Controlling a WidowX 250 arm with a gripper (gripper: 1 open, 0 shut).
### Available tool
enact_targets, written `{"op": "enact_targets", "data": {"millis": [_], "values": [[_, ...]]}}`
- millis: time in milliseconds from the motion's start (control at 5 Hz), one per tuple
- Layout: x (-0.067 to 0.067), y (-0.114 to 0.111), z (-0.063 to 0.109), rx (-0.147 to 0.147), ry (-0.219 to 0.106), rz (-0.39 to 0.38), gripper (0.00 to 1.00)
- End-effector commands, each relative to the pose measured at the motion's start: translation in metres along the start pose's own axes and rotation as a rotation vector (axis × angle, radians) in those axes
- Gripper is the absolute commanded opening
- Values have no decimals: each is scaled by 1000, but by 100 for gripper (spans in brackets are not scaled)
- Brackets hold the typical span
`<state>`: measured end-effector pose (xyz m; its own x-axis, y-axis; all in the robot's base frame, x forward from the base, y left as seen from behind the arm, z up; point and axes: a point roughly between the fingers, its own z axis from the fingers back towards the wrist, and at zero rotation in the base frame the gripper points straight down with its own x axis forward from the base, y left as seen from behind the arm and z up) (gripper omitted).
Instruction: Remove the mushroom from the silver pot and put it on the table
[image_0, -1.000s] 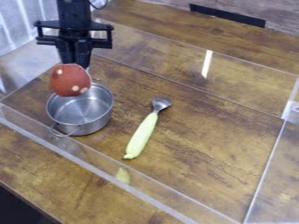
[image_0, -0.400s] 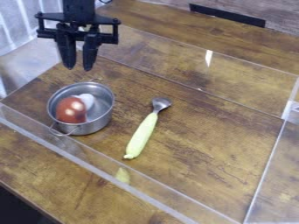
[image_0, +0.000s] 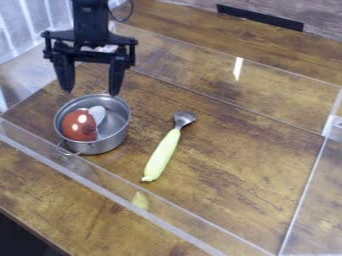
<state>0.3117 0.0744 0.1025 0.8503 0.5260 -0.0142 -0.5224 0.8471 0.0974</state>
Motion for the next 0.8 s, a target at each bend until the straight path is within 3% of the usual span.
{"op": "enact_targets", "data": {"millis": [0,400,600], "values": [[3,10,-4,0,-46,42,100],[11,22,-41,25,-22,60,100],[5,16,-62,31,-12,100,100]]}}
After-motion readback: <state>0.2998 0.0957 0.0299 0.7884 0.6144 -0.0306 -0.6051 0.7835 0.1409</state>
